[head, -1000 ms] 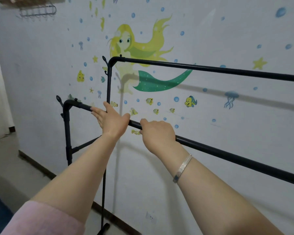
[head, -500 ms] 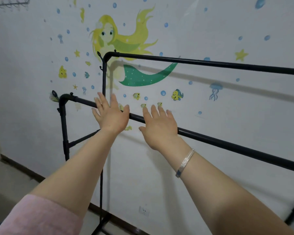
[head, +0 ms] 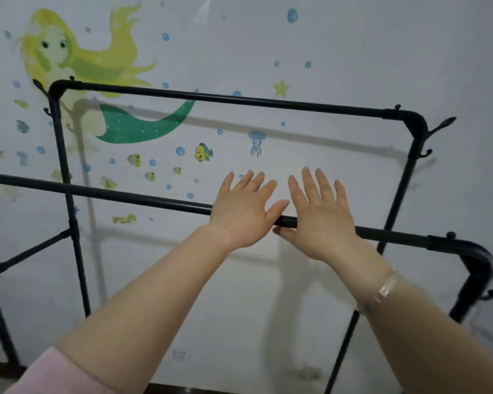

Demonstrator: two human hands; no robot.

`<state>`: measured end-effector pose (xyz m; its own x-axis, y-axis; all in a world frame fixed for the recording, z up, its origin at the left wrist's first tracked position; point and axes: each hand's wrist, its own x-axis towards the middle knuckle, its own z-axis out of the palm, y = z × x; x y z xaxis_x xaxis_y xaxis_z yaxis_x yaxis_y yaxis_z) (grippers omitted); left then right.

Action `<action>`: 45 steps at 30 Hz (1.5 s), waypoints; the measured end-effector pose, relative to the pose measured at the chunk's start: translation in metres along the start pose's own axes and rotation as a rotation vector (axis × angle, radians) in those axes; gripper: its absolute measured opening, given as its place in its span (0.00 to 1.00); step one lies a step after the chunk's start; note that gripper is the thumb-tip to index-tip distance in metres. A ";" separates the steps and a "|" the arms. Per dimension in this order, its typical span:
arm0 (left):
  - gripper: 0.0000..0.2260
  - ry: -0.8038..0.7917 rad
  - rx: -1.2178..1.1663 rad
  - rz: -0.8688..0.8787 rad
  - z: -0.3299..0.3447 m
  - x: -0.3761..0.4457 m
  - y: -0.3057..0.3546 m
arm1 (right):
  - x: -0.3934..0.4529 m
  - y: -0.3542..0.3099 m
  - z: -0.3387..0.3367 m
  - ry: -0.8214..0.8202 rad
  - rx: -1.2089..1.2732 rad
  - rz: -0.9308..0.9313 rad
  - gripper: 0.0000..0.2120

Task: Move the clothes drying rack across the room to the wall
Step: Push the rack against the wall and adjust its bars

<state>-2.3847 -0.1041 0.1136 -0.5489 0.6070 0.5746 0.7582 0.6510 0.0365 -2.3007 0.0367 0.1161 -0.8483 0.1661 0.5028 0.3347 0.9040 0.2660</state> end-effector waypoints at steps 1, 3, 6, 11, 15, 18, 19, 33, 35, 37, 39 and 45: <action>0.33 -0.045 -0.015 0.059 0.002 0.004 0.018 | -0.010 0.023 0.001 -0.028 -0.016 0.034 0.46; 0.35 -0.139 -0.027 0.134 0.005 0.010 0.043 | -0.025 0.055 0.005 -0.060 -0.034 0.072 0.46; 0.33 -0.229 0.025 0.178 0.009 0.019 0.080 | -0.046 0.097 0.009 -0.064 -0.061 0.105 0.44; 0.24 -0.212 0.069 0.178 0.017 0.031 0.113 | -0.062 0.144 0.015 -0.085 -0.053 0.130 0.35; 0.25 -0.067 0.132 0.205 0.024 0.032 0.118 | -0.062 0.158 0.018 0.023 -0.097 0.078 0.21; 0.25 0.029 0.185 0.207 0.031 0.033 0.113 | -0.056 0.159 0.023 0.070 -0.137 0.067 0.24; 0.26 0.046 0.193 0.203 0.033 0.034 0.112 | -0.053 0.159 0.025 0.082 -0.146 0.059 0.23; 0.26 0.063 0.216 0.137 0.068 0.074 0.120 | -0.017 0.186 0.055 0.006 -0.206 0.092 0.14; 0.26 0.064 0.217 0.137 0.068 0.074 0.121 | -0.017 0.188 0.057 0.011 -0.202 0.089 0.15; 0.26 0.071 0.202 0.130 0.066 0.071 0.120 | -0.017 0.187 0.057 0.015 -0.199 0.082 0.14; 0.24 0.092 0.194 0.137 0.065 0.067 0.117 | -0.017 0.183 0.056 0.023 -0.206 0.084 0.14; 0.22 0.145 0.253 0.198 0.053 0.044 0.081 | -0.025 0.174 0.049 -0.006 -0.229 0.146 0.14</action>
<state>-2.3657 -0.0009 0.0986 -0.3304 0.6734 0.6613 0.7237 0.6305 -0.2806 -2.2411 0.2095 0.1097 -0.7862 0.2916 0.5448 0.5374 0.7579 0.3699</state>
